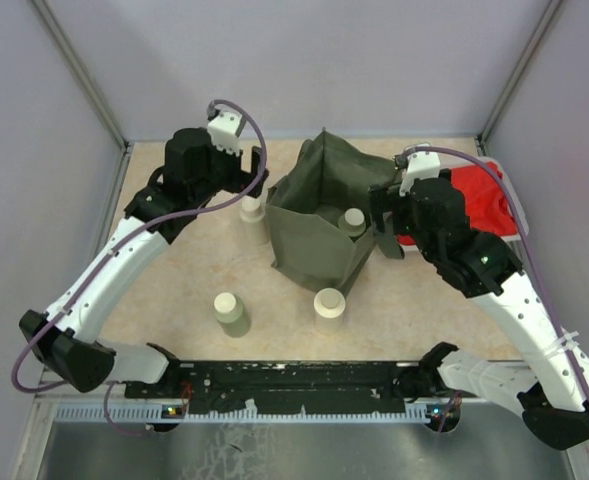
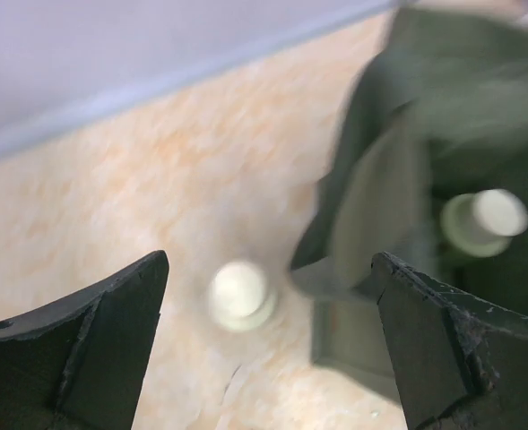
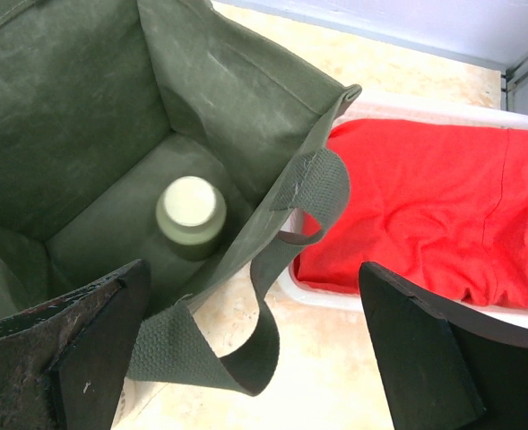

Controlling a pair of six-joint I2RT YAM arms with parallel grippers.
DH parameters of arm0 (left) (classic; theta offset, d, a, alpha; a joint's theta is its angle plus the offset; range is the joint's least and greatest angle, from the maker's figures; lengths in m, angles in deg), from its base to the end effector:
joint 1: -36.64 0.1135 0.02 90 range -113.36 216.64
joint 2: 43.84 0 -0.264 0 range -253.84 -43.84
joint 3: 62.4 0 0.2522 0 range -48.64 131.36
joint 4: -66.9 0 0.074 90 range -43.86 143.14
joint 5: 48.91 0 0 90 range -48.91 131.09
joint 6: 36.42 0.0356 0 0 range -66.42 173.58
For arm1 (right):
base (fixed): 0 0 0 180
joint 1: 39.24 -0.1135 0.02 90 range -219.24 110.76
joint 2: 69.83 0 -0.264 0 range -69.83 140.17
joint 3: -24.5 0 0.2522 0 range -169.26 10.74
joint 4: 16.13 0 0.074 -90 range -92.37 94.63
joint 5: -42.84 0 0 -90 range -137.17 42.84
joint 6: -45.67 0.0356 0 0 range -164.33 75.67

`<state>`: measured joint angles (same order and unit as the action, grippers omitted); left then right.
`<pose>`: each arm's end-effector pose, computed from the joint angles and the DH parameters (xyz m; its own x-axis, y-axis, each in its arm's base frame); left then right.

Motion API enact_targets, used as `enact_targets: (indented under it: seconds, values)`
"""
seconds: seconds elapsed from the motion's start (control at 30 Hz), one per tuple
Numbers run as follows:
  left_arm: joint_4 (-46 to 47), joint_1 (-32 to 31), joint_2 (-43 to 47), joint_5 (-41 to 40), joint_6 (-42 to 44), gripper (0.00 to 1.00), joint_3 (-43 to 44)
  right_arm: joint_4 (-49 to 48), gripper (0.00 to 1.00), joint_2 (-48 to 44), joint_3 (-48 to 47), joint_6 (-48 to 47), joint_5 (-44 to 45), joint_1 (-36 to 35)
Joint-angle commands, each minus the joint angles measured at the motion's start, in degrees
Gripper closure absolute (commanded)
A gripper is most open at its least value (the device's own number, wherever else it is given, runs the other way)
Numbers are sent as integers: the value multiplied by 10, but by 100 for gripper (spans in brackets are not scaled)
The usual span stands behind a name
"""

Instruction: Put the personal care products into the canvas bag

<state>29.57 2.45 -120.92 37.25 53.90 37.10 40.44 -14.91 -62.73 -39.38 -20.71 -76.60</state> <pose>0.2494 -0.1666 0.4388 -0.2100 0.1494 -0.9662 0.5083 0.8609 0.0226 0.1511 0.0954 0.4208 -0.3444 -0.1657 -0.9241 -0.1915 0.9760 -0.1037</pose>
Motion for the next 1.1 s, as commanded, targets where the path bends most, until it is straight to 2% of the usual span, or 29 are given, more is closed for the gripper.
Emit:
enact_targets:
  seconds: [0.0,0.17,0.27,0.47,1.07]
  values:
    - [-11,49,8,-46,-38,0,-73,-27,1,4,2,-9,-7,-3]
    - [-7,99,-9,-45,-55,0,-116,-24,1,3,4,-10,-6,-3]
    - [14,113,-24,-8,-56,0,-136,-22,1,-1,7,-10,-3,-3]
    - [28,115,-75,69,-48,0,-139,-20,1,0,10,-11,0,-3]
    - [40,115,-201,121,-50,0,-145,-19,1,18,10,-5,0,-3]
